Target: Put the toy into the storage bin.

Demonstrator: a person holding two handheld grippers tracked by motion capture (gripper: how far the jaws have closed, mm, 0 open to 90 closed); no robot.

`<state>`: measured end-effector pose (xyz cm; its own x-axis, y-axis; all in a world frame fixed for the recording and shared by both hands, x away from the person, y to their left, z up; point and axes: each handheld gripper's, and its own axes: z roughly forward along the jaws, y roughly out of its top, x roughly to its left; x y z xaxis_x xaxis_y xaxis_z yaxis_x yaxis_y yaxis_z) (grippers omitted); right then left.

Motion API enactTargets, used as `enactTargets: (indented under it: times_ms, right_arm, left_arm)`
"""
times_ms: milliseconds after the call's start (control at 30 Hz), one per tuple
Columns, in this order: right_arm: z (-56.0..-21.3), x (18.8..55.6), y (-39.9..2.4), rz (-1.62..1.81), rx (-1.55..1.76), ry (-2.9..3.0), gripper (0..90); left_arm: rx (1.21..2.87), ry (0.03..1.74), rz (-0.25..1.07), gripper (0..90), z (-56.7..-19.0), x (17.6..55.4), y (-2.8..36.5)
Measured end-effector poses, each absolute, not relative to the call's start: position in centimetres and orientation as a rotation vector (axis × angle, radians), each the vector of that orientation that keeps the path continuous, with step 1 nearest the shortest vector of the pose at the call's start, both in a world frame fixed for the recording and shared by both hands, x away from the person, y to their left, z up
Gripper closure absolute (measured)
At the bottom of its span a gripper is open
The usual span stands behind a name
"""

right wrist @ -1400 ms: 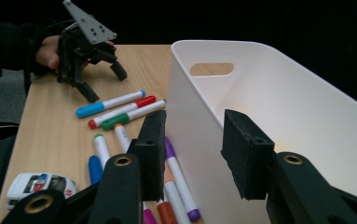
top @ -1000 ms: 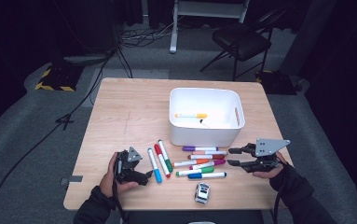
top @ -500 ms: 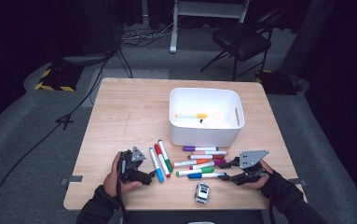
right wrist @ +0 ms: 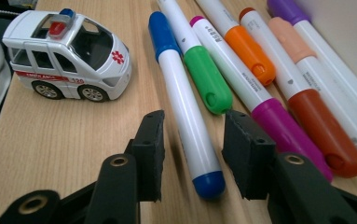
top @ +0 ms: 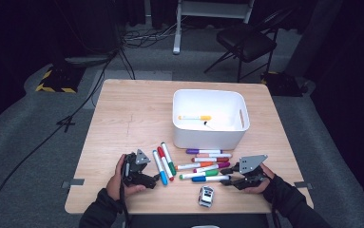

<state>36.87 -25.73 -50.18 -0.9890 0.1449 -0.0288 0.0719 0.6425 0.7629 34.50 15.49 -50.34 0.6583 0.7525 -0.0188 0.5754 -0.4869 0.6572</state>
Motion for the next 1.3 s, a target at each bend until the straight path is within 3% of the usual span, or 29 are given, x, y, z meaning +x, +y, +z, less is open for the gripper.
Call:
enactTargets:
  times_ms: [333, 1300]
  right_arm:
    - [-50.2, 36.7, -25.3, 1.301, 0.135, 2.801, 76.3]
    - [-46.8, 36.4, -27.0, 1.464, 0.125, 2.656, 76.7]
  left_arm:
    - [2.242, 1.018, 0.354, 0.8, -50.3, 34.5, 15.6]
    - [2.242, 1.016, 0.349, 0.7, -50.3, 34.5, 15.6]
